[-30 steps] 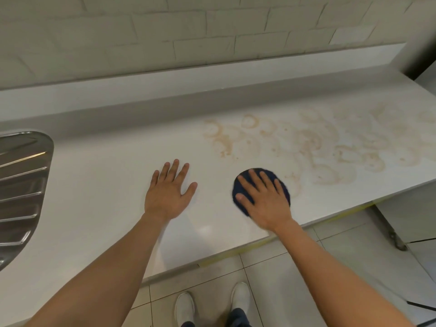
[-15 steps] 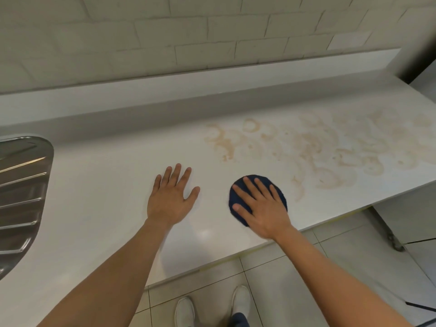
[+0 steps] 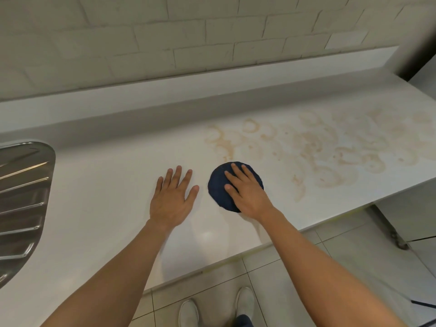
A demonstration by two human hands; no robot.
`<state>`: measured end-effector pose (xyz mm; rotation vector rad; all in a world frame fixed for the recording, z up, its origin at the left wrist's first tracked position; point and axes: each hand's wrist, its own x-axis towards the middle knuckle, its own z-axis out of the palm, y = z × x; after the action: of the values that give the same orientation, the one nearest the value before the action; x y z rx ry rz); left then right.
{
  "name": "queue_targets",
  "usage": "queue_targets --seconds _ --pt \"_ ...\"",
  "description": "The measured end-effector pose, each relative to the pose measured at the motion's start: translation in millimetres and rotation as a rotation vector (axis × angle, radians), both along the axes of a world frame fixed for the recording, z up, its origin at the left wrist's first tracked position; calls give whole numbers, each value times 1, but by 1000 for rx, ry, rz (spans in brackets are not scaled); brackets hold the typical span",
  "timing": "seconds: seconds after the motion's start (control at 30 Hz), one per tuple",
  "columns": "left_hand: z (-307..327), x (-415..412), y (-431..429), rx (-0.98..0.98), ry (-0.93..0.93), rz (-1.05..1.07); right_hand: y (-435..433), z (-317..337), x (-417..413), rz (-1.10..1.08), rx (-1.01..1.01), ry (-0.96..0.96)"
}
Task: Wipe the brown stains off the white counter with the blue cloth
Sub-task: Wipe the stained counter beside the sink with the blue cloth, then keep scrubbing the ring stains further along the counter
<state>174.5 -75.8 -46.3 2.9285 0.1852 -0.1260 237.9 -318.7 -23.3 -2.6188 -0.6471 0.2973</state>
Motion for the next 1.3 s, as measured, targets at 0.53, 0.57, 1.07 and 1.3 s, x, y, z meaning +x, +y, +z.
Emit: queue_targets --seconds 0.53,0.57,1.07,1.3 --pt "10 22 -87 145 27 -239 -42 -6 0 146 -141 -212" --pt "10 22 -85 155 34 -224 -39 -5 1 165 -149 -207" --pt "5 24 -38 121 88 -39 14 -6 34 381 -207 -292" --pt "4 50 -12 109 99 -52 36 -14 60 388 -241 -294"
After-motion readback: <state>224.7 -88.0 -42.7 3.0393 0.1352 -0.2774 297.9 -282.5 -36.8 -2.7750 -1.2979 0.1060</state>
